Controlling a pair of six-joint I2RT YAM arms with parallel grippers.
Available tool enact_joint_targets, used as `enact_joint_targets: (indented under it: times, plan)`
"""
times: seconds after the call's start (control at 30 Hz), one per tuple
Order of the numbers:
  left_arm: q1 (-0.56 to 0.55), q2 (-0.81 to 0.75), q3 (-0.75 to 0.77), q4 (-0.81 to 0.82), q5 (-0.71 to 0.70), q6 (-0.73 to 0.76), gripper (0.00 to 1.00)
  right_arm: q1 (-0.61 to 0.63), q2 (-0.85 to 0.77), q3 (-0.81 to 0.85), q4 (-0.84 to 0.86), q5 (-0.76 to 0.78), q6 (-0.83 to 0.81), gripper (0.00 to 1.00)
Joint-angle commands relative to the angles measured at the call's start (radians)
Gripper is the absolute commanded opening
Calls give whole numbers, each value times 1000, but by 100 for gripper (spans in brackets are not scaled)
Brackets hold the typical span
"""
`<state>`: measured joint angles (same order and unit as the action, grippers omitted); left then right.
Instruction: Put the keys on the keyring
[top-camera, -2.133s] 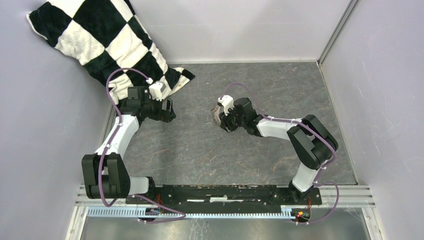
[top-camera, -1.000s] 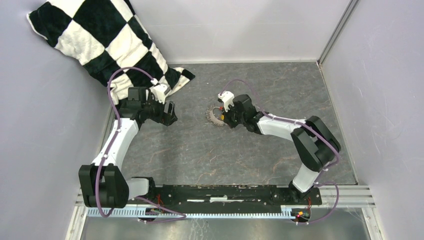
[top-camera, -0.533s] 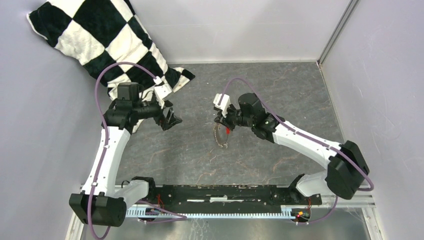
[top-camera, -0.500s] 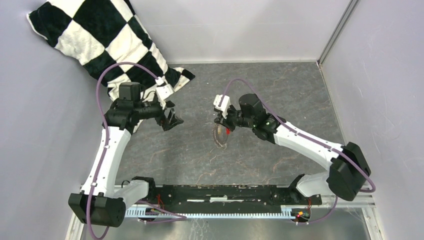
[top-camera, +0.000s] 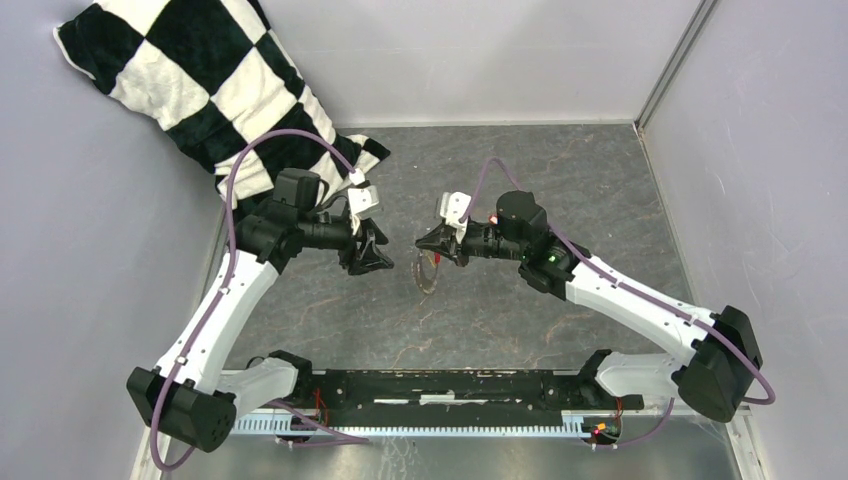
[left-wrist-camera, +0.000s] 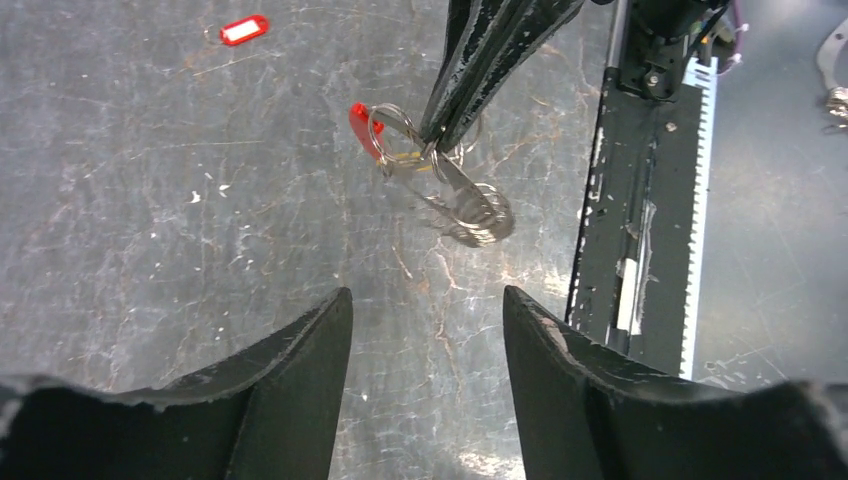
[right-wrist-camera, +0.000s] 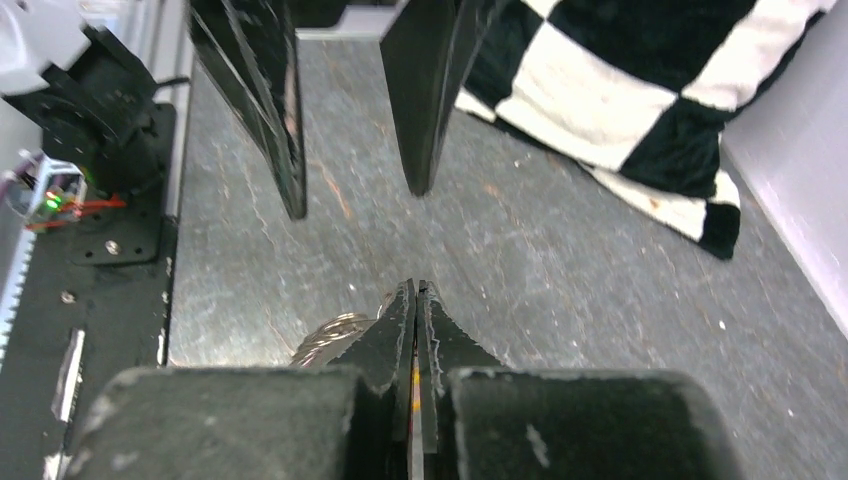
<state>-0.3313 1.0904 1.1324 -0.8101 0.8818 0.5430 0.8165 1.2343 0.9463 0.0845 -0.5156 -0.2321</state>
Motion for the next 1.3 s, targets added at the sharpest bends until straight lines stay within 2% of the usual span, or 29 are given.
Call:
enact_joint_targets:
  times: [0.0,0.33,0.57,0.83,1.1,1.27]
  plan:
    - [-18,13,26,-1,63,-82,62,9,-29,6,156,-82,84,0]
    - [-22,39,100,-1,105,-97,57,18,-39,-12,226,-131,134,0]
    - [-22,37,83,-1,157,-128,55,23,-30,-21,284,-86,189,0]
    - [-29,39,74,-1,168,-123,64,46,-24,-23,316,-86,223,0]
    - [-29,5,83,-1,117,-68,66,56,-24,-21,315,-105,225,1]
    - [-34,1,70,-1,183,-57,65,64,-18,-11,318,-80,231,0]
